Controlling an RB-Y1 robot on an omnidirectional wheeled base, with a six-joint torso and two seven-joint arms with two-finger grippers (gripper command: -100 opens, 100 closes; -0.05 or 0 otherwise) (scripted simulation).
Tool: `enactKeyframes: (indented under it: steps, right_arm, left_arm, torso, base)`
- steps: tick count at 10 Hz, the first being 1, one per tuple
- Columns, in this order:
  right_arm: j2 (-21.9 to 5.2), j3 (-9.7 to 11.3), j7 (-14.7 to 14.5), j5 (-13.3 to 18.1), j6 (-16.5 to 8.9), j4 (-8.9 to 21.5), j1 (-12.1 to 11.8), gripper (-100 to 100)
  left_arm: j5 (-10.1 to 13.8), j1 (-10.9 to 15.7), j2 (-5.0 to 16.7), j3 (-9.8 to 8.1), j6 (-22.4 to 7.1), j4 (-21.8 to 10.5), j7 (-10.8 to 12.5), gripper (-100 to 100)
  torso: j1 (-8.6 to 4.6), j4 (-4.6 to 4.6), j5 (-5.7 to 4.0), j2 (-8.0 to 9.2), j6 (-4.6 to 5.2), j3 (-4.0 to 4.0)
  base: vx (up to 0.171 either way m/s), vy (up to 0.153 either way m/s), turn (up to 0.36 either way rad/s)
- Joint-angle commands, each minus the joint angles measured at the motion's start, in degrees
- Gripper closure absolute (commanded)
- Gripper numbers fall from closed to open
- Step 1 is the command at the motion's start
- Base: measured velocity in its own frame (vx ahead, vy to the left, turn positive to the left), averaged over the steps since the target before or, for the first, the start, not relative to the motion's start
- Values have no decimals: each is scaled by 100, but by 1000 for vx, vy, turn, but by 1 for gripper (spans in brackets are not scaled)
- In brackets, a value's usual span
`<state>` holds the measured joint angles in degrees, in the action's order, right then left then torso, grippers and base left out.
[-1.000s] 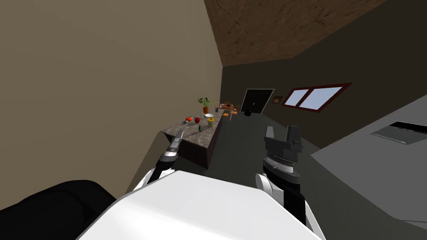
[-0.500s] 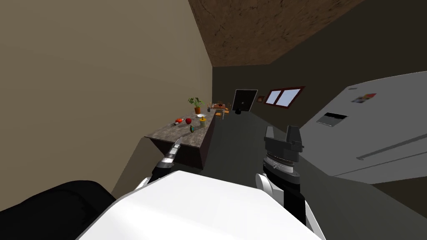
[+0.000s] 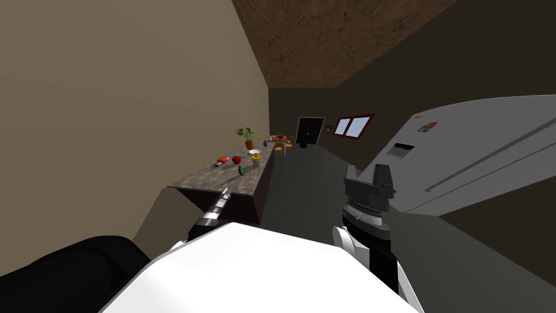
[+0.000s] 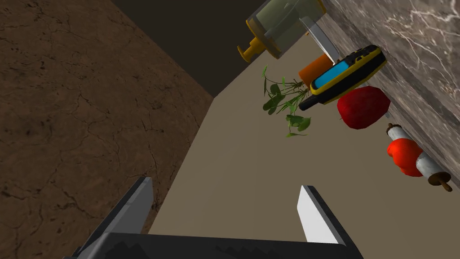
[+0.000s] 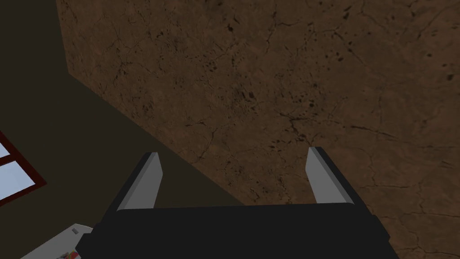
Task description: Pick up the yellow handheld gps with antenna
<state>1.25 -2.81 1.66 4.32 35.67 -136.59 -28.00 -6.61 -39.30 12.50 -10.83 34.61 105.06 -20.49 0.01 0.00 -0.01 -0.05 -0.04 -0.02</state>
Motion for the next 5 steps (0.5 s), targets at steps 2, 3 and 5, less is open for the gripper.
enactKeyframes:
  steps: [2, 3, 5]
  right_arm:
    - [0, 0, 0, 0, 0, 0, 1, 0]
    - [0, 0, 0, 0, 0, 0, 0, 0]
    - [0, 0, 0, 0, 0, 0, 0, 0]
  left_arm:
    - [-16, -94, 169, -182, -43, -439, -275, -100]
    - [-16, -94, 169, -182, -43, -452, -275, -100]
    - [-2, -185, 394, -378, -81, -800, -502, -100]
  torso:
    - [-1, 0, 0, -2, 3, -1]
    - [-5, -2, -2, -10, 2, -5]
    - [2, -1, 0, -6, 2, -3]
  base:
    - [57, -43, -249]
    - [55, -26, -51]
    - [66, -20, -193]
